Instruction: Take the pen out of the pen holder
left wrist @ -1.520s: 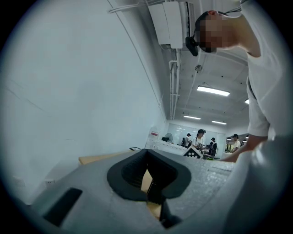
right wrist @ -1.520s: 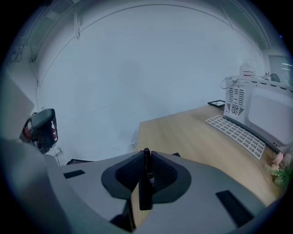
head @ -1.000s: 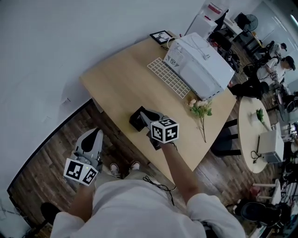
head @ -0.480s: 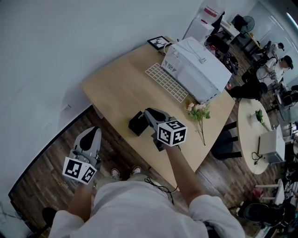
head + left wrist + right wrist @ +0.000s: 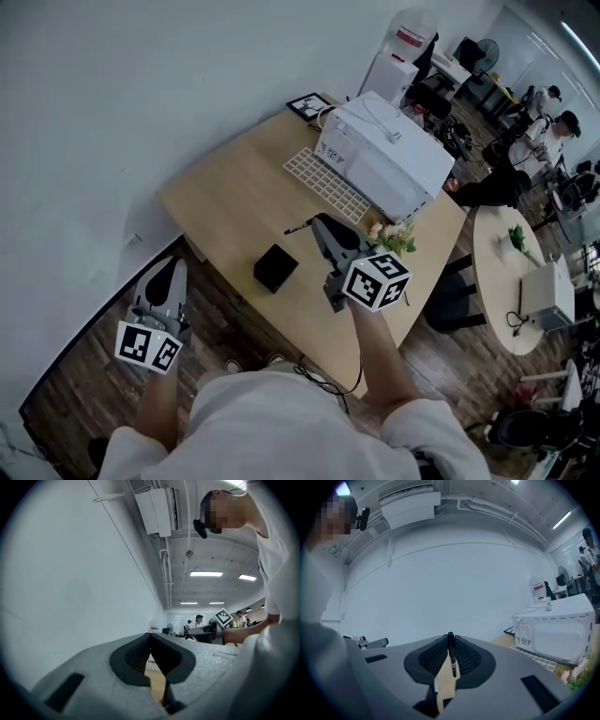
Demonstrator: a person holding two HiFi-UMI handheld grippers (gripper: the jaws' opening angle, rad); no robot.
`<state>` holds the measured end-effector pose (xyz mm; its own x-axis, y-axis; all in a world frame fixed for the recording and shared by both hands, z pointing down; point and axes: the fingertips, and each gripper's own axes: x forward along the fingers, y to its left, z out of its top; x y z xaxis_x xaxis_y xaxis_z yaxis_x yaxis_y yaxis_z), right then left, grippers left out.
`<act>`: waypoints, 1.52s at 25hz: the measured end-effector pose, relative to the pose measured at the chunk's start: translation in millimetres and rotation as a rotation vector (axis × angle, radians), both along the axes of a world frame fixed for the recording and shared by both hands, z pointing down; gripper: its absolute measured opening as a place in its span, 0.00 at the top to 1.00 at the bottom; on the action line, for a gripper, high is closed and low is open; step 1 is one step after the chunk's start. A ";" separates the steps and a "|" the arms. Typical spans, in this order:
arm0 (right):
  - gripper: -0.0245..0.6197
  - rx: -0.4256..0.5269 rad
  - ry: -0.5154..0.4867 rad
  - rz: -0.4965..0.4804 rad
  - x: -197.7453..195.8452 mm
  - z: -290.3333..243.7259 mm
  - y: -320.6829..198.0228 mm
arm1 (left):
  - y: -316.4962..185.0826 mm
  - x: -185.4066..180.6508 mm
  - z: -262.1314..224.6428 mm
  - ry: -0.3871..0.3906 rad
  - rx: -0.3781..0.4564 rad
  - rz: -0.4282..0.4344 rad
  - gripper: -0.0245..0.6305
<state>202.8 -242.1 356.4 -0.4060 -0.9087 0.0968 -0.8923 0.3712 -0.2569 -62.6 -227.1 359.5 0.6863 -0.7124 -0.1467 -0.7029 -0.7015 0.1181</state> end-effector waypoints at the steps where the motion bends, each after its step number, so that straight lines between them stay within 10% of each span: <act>1: 0.89 0.020 -0.008 0.006 4.6 -10.0 2.6 | -1.7 -0.2 -2.6 0.001 0.005 -0.002 0.94; 17: 0.89 0.307 0.094 0.167 67.9 -120.1 82.1 | -18.0 -17.1 -65.4 0.068 0.135 -0.056 0.94; 38: 0.89 0.297 0.141 0.300 73.5 -111.0 139.2 | 13.2 -52.1 -59.0 0.048 0.112 -0.158 0.94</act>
